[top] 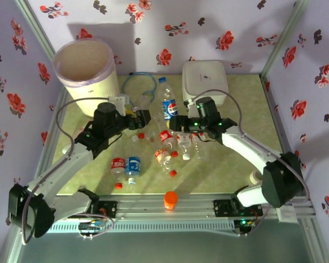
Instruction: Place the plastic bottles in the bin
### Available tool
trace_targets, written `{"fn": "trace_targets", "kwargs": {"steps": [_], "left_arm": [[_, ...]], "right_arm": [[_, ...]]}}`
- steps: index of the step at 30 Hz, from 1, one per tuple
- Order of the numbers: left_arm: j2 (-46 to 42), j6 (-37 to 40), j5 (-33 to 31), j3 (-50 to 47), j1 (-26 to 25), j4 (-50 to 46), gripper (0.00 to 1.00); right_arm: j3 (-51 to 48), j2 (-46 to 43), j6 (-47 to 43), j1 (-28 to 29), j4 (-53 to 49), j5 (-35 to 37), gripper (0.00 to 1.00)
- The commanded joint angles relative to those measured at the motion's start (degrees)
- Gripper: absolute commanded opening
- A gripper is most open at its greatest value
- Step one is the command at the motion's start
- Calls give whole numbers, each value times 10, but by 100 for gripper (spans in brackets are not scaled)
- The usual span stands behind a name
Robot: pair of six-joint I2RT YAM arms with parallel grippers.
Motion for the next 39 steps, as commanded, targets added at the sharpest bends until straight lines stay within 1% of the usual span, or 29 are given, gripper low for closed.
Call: {"fn": "trace_targets", "kwargs": {"steps": [1, 3, 7, 11, 15, 16, 20, 22, 27, 29, 31, 33, 34, 37, 39], "left_arm": [[18, -56, 28, 0, -16, 158, 100], [41, -70, 28, -1, -29, 188, 100], [92, -115, 24, 15, -40, 198, 100], [115, -122, 4, 21, -49, 199, 100], [132, -134, 3, 32, -50, 197, 99], [134, -137, 3, 31, -51, 200, 97], [133, -142, -1, 29, -51, 208, 82], [130, -138, -4, 31, -51, 205, 76], [132, -130, -10, 39, -51, 190, 64], [133, -127, -13, 44, -50, 182, 60], [136, -122, -16, 51, -49, 174, 58], [138, -116, -18, 57, -48, 168, 56], [139, -116, -18, 60, -47, 167, 56], [146, -115, -18, 66, -43, 165, 53], [149, -111, -18, 70, -39, 158, 53]], "right_arm": [[32, 28, 21, 21, 51, -34, 44], [36, 45, 30, 33, 67, -38, 45], [25, 59, 74, 44, 139, -55, 45], [3, 59, 125, 44, 224, -70, 45], [4, 64, 136, 47, 239, -75, 45], [5, 66, 137, 50, 241, -77, 46], [10, 78, 135, 53, 237, -79, 46], [11, 83, 134, 54, 235, -80, 47], [15, 89, 126, 54, 222, -80, 50], [18, 88, 116, 55, 209, -78, 53], [19, 84, 107, 54, 199, -78, 55], [19, 80, 97, 54, 188, -79, 60], [20, 77, 90, 54, 182, -79, 65], [23, 66, 66, 51, 152, -83, 83], [35, 54, 38, 39, 99, -92, 88]]}}
